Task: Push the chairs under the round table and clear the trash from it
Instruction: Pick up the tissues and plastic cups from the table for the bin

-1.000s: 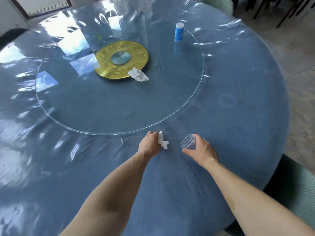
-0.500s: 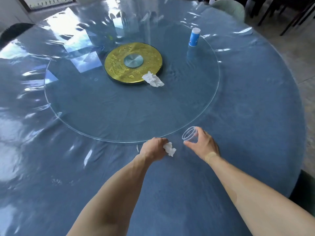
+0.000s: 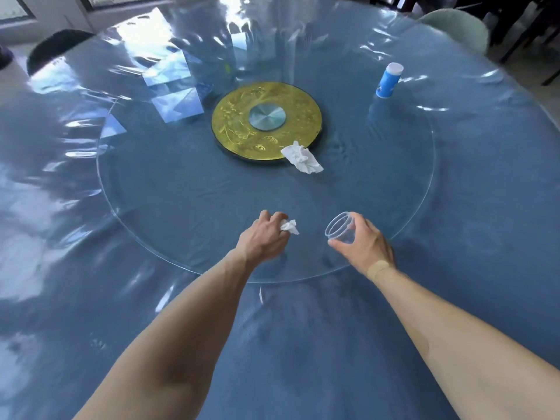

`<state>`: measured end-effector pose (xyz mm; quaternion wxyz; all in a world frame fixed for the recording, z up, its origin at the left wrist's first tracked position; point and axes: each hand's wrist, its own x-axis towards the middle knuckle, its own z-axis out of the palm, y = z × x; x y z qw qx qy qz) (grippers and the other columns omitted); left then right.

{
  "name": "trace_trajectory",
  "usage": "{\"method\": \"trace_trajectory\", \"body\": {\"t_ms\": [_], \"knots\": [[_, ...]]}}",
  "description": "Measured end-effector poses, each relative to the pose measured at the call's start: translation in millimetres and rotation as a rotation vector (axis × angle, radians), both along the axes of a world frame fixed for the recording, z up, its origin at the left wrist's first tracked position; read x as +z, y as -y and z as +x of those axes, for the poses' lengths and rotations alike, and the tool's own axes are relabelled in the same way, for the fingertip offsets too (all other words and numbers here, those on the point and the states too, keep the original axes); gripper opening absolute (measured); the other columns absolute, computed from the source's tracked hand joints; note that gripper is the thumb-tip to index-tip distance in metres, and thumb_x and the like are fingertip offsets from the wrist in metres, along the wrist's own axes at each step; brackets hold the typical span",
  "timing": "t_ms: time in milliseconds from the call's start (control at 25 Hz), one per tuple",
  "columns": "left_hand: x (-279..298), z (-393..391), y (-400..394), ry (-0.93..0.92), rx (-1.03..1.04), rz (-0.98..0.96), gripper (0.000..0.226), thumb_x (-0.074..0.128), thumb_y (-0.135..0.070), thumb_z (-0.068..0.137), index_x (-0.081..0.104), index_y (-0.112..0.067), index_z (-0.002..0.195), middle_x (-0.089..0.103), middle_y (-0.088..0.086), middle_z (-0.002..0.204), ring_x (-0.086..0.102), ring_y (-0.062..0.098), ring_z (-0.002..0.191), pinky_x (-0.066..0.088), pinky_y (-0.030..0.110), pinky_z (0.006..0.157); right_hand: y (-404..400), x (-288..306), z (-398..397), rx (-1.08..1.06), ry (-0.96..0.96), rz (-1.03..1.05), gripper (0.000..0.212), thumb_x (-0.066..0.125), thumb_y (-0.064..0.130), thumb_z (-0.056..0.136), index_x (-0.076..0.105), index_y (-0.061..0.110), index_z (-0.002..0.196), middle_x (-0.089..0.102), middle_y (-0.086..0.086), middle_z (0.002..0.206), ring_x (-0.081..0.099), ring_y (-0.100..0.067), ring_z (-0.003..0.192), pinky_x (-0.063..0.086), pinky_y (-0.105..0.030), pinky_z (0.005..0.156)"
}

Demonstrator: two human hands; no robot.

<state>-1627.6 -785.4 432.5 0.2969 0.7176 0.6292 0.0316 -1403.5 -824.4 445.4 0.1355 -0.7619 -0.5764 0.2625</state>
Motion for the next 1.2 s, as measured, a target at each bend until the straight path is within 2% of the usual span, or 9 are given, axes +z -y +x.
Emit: {"method": "trace_trajectory", "body": {"t_ms": [200,360,520,600,640,720,920,1040,1200], "knots": [[2.6,25.1,-72.3,-0.023,0.024,0.187,0.049,0.045,-0.018,0.094,0.038,-0.028,0.141,0.048,0.003,0.131,0.049,0.029,0.119,0.048,0.046,0.085,-51.0,-5.8,24.1,0.009,0.025,0.058,0.059,0.073,0.048,0.080,0.047,0.029,0.130,0.057,0.003,0.126,0.058,-0.027,0.113,0.047,-0.038,0.089],[6.6,49.0,-135.8,-0.127,-0.007,0.319,0.049,0.052,-0.011,0.088,0.048,-0.024,0.135,0.053,-0.001,0.137,0.041,0.029,0.126,0.042,0.045,0.093,-91.2,-9.8,42.2,0.026,0.039,0.113,0.064,0.074,0.047,0.080,0.046,0.027,0.135,0.057,-0.002,0.131,0.057,-0.031,0.117,0.047,-0.040,0.093],[-11.3,68.8,-187.4,-0.173,-0.078,0.153,0.044,0.064,-0.021,0.087,0.057,-0.029,0.129,0.014,0.002,0.162,0.004,0.040,0.148,0.027,0.057,0.112,-117.0,-19.4,50.1,0.038,0.063,0.134,0.065,0.072,0.048,0.082,0.044,0.028,0.138,0.056,-0.001,0.130,0.056,-0.031,0.117,0.045,-0.039,0.092],[-19.1,76.3,-199.1,-0.150,-0.132,0.127,0.044,0.064,-0.019,0.084,0.059,-0.027,0.127,0.025,0.005,0.159,0.022,0.039,0.145,0.035,0.049,0.110,-123.4,-23.3,52.6,0.061,0.074,0.136,0.066,0.071,0.050,0.082,0.044,0.028,0.138,0.056,-0.001,0.129,0.057,-0.031,0.116,0.045,-0.039,0.091],[-19.8,79.3,-201.4,-0.150,-0.147,0.156,0.043,0.062,-0.015,0.084,0.061,-0.025,0.125,0.039,0.005,0.150,0.038,0.036,0.136,0.042,0.042,0.101,-125.9,-24.9,54.1,0.064,0.076,0.133,0.066,0.070,0.051,0.082,0.044,0.028,0.138,0.056,0.000,0.129,0.057,-0.030,0.116,0.045,-0.039,0.091],[-15.4,81.3,-199.1,-0.148,-0.139,0.208,0.041,0.062,-0.013,0.085,0.062,-0.023,0.124,0.053,0.005,0.132,0.052,0.031,0.118,0.045,0.035,0.084,-127.8,-25.3,55.5,0.051,0.068,0.127,0.067,0.071,0.050,0.082,0.044,0.028,0.139,0.057,0.001,0.129,0.057,-0.030,0.116,0.045,-0.039,0.092],[-9.7,73.9,-162.8,-0.104,-0.065,0.186,0.040,0.057,-0.012,0.083,0.056,-0.026,0.121,0.062,0.006,0.112,0.060,0.032,0.100,0.040,0.033,0.067,-112.5,-23.4,51.8,0.053,0.041,0.103,0.066,0.072,0.050,0.081,0.044,0.029,0.137,0.057,0.002,0.127,0.058,-0.029,0.114,0.045,-0.037,0.089],[-4.9,62.5,-122.7,-0.104,0.044,0.136,0.055,0.055,-0.013,0.084,0.042,-0.028,0.135,0.064,0.006,0.109,0.060,0.033,0.094,0.043,0.035,0.065,-93.9,-18.0,45.1,0.082,0.023,0.081,0.066,0.072,0.050,0.081,0.044,0.029,0.138,0.057,0.002,0.128,0.058,-0.028,0.115,0.045,-0.037,0.090],[6.7,41.6,-58.6,-0.056,0.221,0.049,0.035,0.056,-0.020,0.086,0.054,-0.028,0.120,0.067,0.001,0.107,0.063,0.026,0.090,0.049,0.034,0.066,-64.6,0.5,25.7,0.129,-0.006,0.055,0.068,0.070,0.051,0.082,0.043,0.027,0.139,0.057,0.002,0.130,0.058,-0.027,0.116,0.047,-0.037,0.090]]}}
